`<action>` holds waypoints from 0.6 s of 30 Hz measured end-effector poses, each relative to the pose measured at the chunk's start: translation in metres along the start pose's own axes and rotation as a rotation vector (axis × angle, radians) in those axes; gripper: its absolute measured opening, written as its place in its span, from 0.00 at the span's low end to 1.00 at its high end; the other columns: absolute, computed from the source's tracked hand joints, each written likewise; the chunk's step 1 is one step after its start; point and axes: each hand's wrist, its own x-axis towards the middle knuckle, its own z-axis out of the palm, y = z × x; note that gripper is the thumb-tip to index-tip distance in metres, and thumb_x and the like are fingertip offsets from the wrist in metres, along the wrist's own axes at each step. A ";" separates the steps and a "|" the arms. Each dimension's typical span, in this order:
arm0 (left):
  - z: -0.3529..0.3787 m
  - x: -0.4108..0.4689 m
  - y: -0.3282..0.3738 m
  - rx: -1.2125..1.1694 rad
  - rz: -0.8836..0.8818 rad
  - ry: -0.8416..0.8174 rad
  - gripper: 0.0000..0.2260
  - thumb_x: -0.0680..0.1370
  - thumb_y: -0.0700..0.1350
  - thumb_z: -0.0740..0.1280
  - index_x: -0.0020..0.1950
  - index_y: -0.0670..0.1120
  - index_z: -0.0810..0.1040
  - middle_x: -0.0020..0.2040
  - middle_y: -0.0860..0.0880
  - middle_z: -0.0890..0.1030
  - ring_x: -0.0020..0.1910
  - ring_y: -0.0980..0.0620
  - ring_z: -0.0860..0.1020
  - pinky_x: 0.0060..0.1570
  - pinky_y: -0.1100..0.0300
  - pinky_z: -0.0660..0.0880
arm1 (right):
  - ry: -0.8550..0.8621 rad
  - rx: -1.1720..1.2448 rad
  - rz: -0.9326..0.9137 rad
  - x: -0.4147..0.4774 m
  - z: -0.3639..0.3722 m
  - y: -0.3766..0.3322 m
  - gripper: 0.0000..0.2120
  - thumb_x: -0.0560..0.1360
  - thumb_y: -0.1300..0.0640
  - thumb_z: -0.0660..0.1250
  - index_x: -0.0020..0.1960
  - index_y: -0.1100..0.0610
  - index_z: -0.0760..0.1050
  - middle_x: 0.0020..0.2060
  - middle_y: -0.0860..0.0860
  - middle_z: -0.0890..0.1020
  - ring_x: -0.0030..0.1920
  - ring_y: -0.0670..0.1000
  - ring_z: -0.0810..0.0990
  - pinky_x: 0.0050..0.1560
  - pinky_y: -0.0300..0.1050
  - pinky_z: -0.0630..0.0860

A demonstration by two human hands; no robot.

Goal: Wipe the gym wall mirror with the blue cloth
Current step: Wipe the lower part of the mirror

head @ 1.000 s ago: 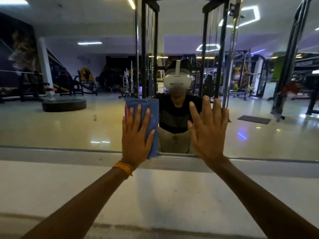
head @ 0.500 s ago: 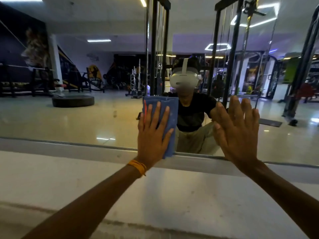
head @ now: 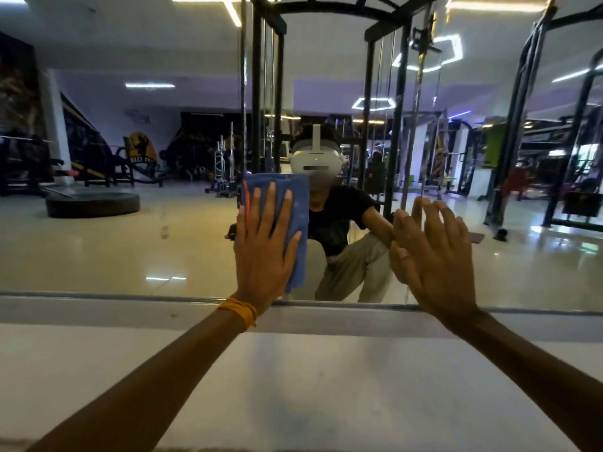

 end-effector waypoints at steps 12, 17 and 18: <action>0.015 0.010 0.072 -0.089 -0.077 0.025 0.30 0.86 0.53 0.55 0.84 0.45 0.50 0.85 0.44 0.44 0.83 0.40 0.43 0.81 0.38 0.44 | -0.033 -0.010 -0.006 -0.019 -0.029 0.108 0.30 0.84 0.43 0.52 0.82 0.56 0.59 0.82 0.59 0.54 0.82 0.61 0.52 0.77 0.68 0.57; 0.025 0.051 0.094 -0.049 -0.060 0.014 0.29 0.87 0.56 0.53 0.84 0.46 0.51 0.85 0.44 0.48 0.84 0.45 0.43 0.81 0.40 0.45 | -0.006 -0.040 0.046 -0.039 -0.033 0.158 0.29 0.83 0.46 0.58 0.81 0.57 0.62 0.83 0.58 0.54 0.82 0.62 0.51 0.78 0.66 0.56; 0.019 0.064 0.080 -0.048 -0.186 0.073 0.29 0.87 0.57 0.52 0.84 0.45 0.52 0.85 0.44 0.49 0.84 0.44 0.44 0.81 0.41 0.45 | -0.005 -0.041 0.033 -0.043 -0.032 0.163 0.30 0.83 0.47 0.59 0.81 0.58 0.61 0.83 0.58 0.54 0.82 0.62 0.51 0.78 0.66 0.56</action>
